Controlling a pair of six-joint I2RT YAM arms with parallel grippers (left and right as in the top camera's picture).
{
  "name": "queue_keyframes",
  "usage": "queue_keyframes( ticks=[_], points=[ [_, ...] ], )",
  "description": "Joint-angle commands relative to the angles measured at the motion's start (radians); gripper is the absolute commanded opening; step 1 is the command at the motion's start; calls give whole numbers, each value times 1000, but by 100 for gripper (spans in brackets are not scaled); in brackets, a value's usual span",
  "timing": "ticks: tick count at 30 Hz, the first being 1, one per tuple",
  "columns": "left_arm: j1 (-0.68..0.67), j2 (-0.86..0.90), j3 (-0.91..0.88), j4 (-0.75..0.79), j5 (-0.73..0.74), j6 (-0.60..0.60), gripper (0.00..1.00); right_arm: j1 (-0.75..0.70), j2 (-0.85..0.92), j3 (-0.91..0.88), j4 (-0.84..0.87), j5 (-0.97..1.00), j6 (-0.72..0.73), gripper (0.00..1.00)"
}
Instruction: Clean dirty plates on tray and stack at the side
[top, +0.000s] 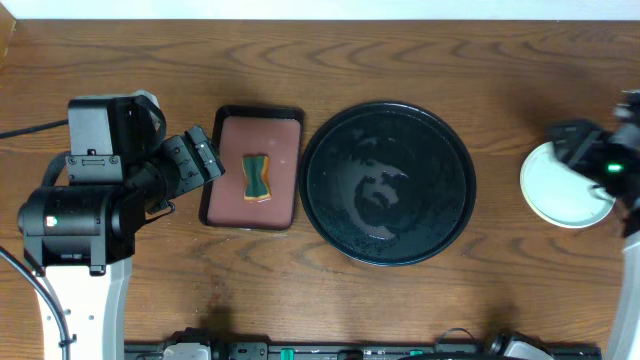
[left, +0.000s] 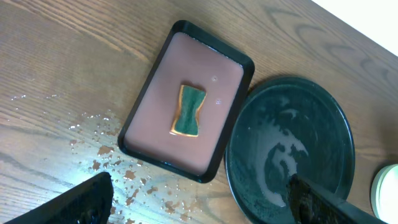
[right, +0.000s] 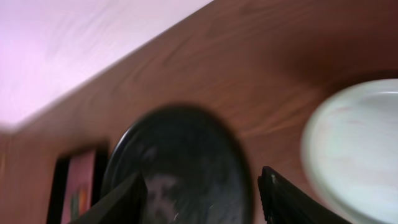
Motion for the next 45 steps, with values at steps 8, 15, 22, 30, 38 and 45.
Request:
queue_keyframes(
  ticks=[8,15,22,30,38,45],
  points=[
    [3,1,16,-3,10,10,90,423,113,-11,-154,338,-75,56],
    [3,1,16,-3,10,10,90,586,201,-11,-145,259,-112,55],
    [3,1,16,-3,10,10,90,721,154,-2,-126,272,-135,55],
    [3,1,16,-3,10,10,90,819,-94,4,-112,216,-140,99],
    [3,1,16,-3,10,10,90,830,-268,4,-178,188,-170,99],
    [3,1,16,-3,10,10,90,814,-499,4,-204,409,-195,99]
  ],
)
